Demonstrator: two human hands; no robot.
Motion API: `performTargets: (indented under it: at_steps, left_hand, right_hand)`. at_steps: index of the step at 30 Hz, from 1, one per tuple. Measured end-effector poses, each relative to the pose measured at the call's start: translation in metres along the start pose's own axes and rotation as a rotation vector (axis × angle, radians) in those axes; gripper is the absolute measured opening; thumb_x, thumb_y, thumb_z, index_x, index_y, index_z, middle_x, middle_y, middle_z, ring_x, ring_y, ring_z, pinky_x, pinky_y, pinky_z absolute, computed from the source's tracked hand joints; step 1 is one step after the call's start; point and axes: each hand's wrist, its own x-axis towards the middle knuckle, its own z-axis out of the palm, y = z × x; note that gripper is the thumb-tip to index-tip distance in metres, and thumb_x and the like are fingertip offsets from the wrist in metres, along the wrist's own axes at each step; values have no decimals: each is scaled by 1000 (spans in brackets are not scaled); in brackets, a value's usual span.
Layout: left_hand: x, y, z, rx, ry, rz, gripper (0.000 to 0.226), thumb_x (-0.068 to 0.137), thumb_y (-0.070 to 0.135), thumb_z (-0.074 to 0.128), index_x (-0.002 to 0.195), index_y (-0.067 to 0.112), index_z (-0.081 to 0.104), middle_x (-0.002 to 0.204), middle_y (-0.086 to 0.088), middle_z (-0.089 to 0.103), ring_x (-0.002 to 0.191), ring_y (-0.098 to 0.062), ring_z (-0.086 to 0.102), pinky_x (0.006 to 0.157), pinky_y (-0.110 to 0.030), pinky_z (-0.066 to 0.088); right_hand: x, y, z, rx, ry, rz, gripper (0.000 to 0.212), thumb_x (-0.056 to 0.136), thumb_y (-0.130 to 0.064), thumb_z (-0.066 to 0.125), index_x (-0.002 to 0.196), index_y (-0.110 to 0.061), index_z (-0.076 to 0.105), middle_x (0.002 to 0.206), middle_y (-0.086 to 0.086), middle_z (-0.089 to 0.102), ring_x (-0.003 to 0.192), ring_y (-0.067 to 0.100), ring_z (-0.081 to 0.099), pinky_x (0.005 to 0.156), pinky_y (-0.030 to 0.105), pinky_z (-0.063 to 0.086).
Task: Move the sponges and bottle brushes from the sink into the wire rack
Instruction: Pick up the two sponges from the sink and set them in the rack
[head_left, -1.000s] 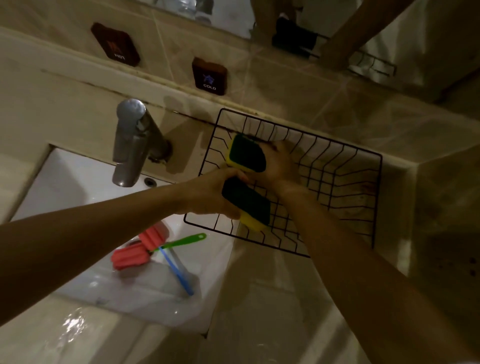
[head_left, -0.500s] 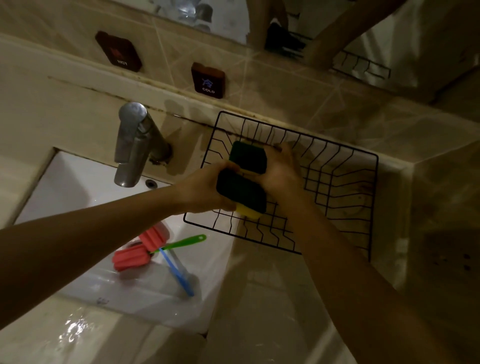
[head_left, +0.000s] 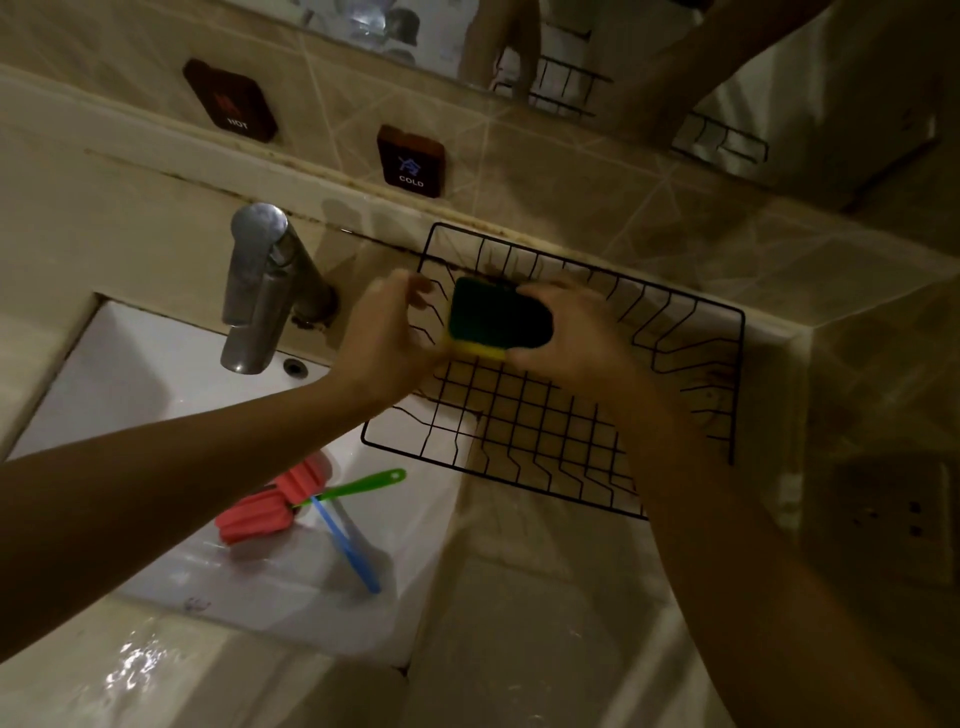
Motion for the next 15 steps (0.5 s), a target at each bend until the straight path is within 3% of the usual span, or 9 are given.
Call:
performTargets:
  at_steps: [3, 6, 10, 15]
  left_hand:
    - [8, -14, -3, 149, 122, -89, 62, 68, 28, 80, 120, 15, 49, 120, -10, 51, 92, -11, 47, 68, -13, 33]
    - [8, -24, -3, 163, 70, -166, 55, 72, 25, 79, 120, 14, 52, 115, -10, 57, 89, -11, 50, 67, -16, 35]
    - [7, -25, -5, 92, 38, -176, 45, 78, 20, 74, 118, 12, 55, 106, -7, 64, 88, -14, 58, 71, -24, 45]
    - [7, -27, -6, 31, -1, -216, 37, 82, 17, 70, 118, 12, 58, 102, -5, 66, 88, -17, 63, 69, -21, 47]
  right_hand:
    - [11, 4, -1, -30, 111, 67, 58, 69, -19, 81, 123, -17, 61, 125, 8, 55, 112, 24, 53, 87, 27, 42]
    - [22, 6, 8, -54, 104, 113, 58, 73, -19, 79, 126, -15, 56, 136, 9, 46, 122, 26, 45, 96, 31, 41]
    - [35, 9, 24, -60, 60, 142, 52, 74, -19, 78, 121, -13, 58, 130, 9, 46, 117, 26, 46, 85, 26, 36]
    - [42, 10, 37, -130, 11, 193, 48, 75, -22, 78, 117, -11, 58, 137, 12, 43, 120, 31, 48, 90, 35, 46]
